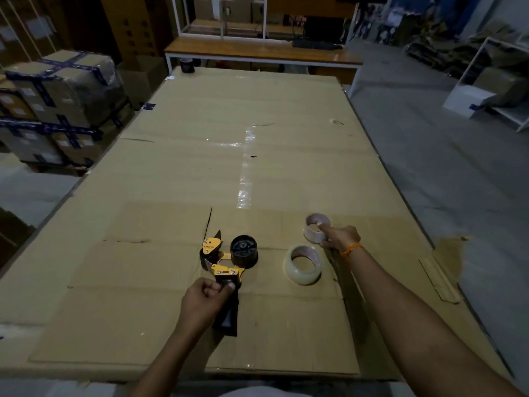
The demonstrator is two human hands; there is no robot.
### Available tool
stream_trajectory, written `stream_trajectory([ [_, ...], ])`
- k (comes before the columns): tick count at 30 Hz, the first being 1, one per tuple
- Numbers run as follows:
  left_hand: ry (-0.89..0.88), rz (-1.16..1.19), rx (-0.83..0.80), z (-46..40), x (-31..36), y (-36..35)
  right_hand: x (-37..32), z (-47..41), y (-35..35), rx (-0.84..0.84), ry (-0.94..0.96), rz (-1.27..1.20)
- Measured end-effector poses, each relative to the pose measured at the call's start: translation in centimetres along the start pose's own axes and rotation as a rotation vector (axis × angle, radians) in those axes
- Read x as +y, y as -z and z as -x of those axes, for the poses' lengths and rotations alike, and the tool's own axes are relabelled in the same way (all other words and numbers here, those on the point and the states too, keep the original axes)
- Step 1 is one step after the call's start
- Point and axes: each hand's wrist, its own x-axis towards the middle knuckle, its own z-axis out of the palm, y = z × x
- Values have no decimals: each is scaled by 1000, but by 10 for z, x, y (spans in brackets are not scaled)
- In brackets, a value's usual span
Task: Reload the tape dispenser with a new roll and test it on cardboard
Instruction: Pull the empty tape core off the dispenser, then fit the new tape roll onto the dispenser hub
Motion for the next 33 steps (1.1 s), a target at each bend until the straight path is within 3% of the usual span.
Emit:
stream_trajectory([
  [9, 54, -36, -32, 9, -30, 2, 16, 35, 8, 46, 146, 272],
  [16, 77, -3, -17, 19, -34, -4, 78, 112, -17, -98, 363, 107],
  [20, 58, -1, -2, 22, -35, -5, 95, 111, -35, 22, 483, 324],
  [27, 5, -8, 53, 27, -39, -9, 92, 109, -37, 69, 532, 215],
  [33, -25, 18, 121, 29, -43, -17, 73, 125, -22, -108, 654, 88],
])
